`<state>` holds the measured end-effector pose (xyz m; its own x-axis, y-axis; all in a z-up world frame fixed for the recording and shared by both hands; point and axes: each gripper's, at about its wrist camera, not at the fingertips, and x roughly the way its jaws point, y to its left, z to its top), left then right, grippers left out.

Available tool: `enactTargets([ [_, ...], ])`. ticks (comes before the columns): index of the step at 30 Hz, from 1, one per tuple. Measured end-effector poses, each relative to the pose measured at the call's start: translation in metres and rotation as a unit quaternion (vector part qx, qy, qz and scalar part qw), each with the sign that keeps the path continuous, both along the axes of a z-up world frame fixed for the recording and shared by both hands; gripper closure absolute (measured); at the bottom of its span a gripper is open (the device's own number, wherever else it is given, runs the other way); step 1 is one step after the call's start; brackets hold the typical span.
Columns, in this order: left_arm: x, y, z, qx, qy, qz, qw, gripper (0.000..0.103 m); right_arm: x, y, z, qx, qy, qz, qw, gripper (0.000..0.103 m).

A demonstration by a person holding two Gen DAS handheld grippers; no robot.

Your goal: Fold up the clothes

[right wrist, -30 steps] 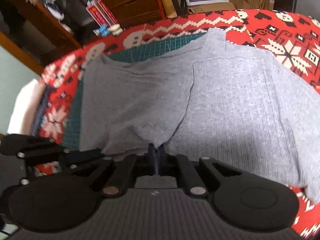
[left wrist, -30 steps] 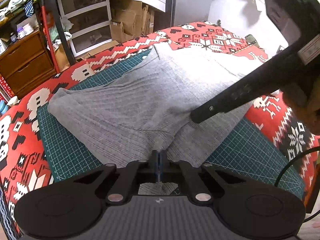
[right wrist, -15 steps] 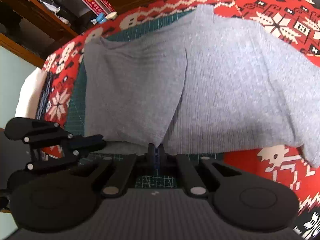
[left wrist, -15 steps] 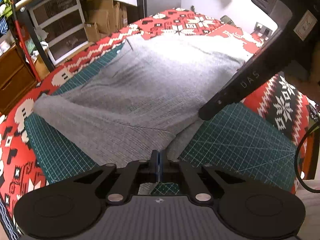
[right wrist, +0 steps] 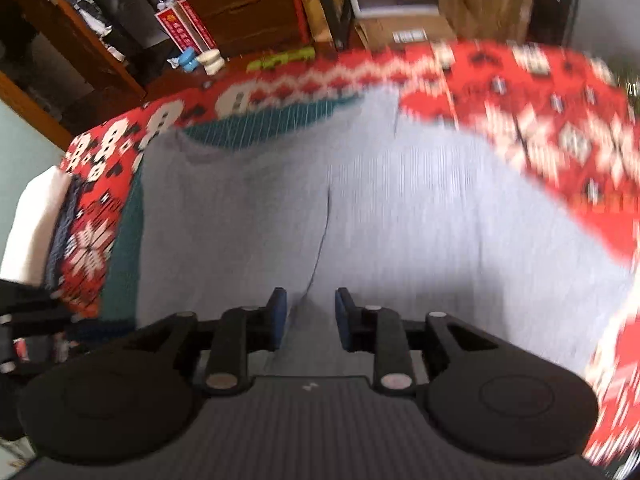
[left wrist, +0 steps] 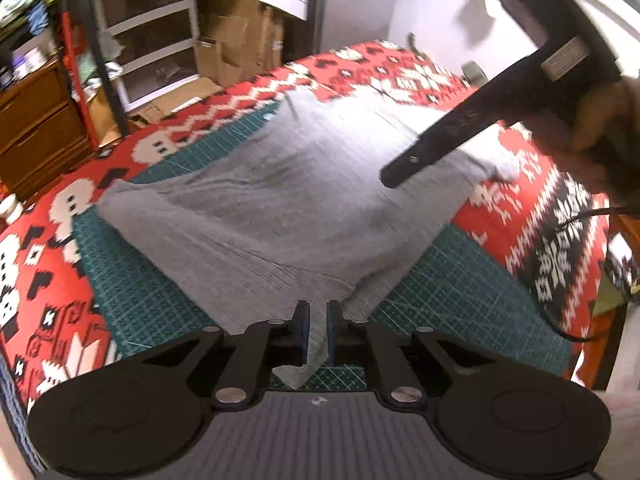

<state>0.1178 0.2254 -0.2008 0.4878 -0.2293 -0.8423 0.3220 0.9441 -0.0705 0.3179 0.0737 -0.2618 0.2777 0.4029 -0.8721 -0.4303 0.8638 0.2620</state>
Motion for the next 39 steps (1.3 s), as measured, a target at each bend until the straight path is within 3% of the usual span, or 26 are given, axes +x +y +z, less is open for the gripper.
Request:
enactTargets([
  [4, 0.016, 0.019, 0.007, -0.008, -0.003, 0.052, 0.9986, 0.095, 0.028, 0.018, -0.004, -0.013, -0.039, 0.029, 0.999, 0.067],
  [9, 0.046, 0.042, 0.003, 0.009, -0.017, 0.098, 0.995, 0.095, 0.047, 0.033, -0.017, -0.01, -0.048, 0.06, 0.997, 0.067],
  [11, 0.058, 0.049, 0.001, 0.015, -0.022, 0.107, 0.9939, 0.095, 0.051, 0.036, -0.021, -0.003, -0.047, 0.065, 0.997, 0.08],
  [12, 0.063, 0.051, 0.0, 0.018, -0.025, 0.106, 0.9938, 0.095, 0.052, 0.036, -0.021, 0.003, -0.044, 0.061, 0.997, 0.101],
  [20, 0.1, 0.058, -0.01, 0.041, -0.042, 0.092, 0.994, 0.095, 0.051, 0.015, -0.009, 0.002, -0.043, -0.011, 0.999, 0.101],
  [28, 0.109, 0.048, -0.033, 0.088, -0.039, 0.056, 0.9938, 0.093, 0.053, 0.016, -0.032, -0.026, -0.045, -0.032, 0.998, 0.1],
  [35, 0.102, 0.066, -0.012, 0.032, -0.042, 0.122, 0.9911, 0.093, 0.042, 0.012, -0.023, -0.024, -0.049, -0.039, 0.998, 0.098],
  [39, 0.105, 0.077, -0.006, 0.029, -0.053, 0.135, 0.989, 0.093, 0.033, 0.015, -0.013, -0.03, -0.072, -0.027, 0.997, 0.095],
])
